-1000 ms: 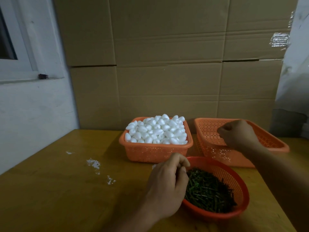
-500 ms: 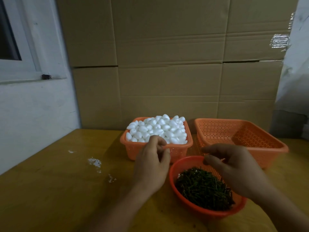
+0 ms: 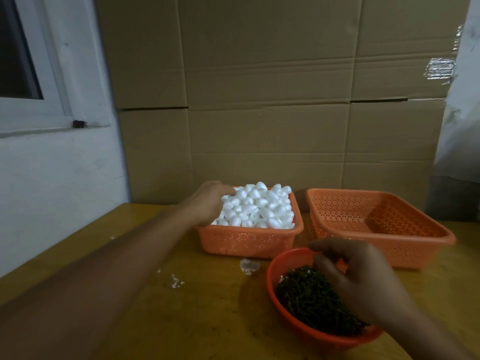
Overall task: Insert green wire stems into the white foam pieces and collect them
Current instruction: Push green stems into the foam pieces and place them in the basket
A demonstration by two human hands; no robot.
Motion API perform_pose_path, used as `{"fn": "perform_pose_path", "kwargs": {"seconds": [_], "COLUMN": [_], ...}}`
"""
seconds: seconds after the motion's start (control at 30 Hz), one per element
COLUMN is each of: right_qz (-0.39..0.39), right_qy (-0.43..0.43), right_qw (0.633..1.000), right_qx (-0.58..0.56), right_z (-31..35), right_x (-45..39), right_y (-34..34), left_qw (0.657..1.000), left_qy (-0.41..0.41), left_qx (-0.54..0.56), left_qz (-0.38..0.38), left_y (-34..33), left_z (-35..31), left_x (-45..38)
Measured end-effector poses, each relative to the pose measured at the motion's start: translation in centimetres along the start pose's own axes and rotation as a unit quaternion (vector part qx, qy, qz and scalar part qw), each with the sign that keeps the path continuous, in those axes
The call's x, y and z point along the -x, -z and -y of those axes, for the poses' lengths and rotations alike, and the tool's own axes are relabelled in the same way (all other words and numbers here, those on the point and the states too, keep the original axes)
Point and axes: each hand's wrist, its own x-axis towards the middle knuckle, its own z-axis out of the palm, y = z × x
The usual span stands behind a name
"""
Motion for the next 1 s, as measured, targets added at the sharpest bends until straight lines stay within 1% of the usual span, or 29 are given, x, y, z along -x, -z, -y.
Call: {"fn": "perform_pose_path", "kwargs": {"seconds": [0.07, 0.13, 0.37, 0.43, 0.57, 0.67, 0.77, 0.87, 1.0], "right_qz": [0.004, 0.012, 0.027, 0.03, 0.032, 0.033, 0.032, 0.032, 0.043], "right_qy": [-0.002, 0.0, 0.018, 0.018, 0.012, 0.011, 0.007, 0.002, 0.0], "right_qw": [1.0, 1.0, 0.999, 0.999, 0.999, 0.999, 0.999, 0.998, 0.998], "right_qx": [0.004, 0.01, 0.036, 0.038, 0.039, 0.041, 0.042, 0.045, 0.056], "right_z": [0.1, 0.1, 0.3, 0.2, 0.3, 0.3, 0.4, 0.5, 0.8], "right_x": [0.1, 0.1, 0.3, 0.3, 0.3, 0.3, 0.4, 0.4, 0.4], "right_y": [0.0, 0.0, -0.1, 0.0, 0.0, 0.0, 0.0, 0.1, 0.2], "left_qw": [0.999, 0.997, 0.996, 0.996, 0.996, 0.999, 0.998, 0.987, 0.966], "left_qy": [-0.011, -0.013, -0.009, 0.0, -0.008, -0.018, -0.033, -0.059, -0.069], "left_qx": [-0.036, -0.056, -0.065, -0.065, -0.079, -0.049, 0.013, 0.091, 0.193], "left_qz": [0.033, 0.049, 0.058, 0.059, 0.049, 0.011, -0.06, -0.12, -0.16], "left_y": [-0.2, -0.5, -1.3, -1.4, -1.4, -1.5, -1.6, -1.8, -2.7], "left_z": [0.1, 0.3, 0.9, 0.9, 0.6, 0.3, -1.1, -3.0, -5.8], "left_x": [-0.5, -0.9, -2.1, -2.4, -2.4, -1.9, -0.9, 0.6, 3.5]}}
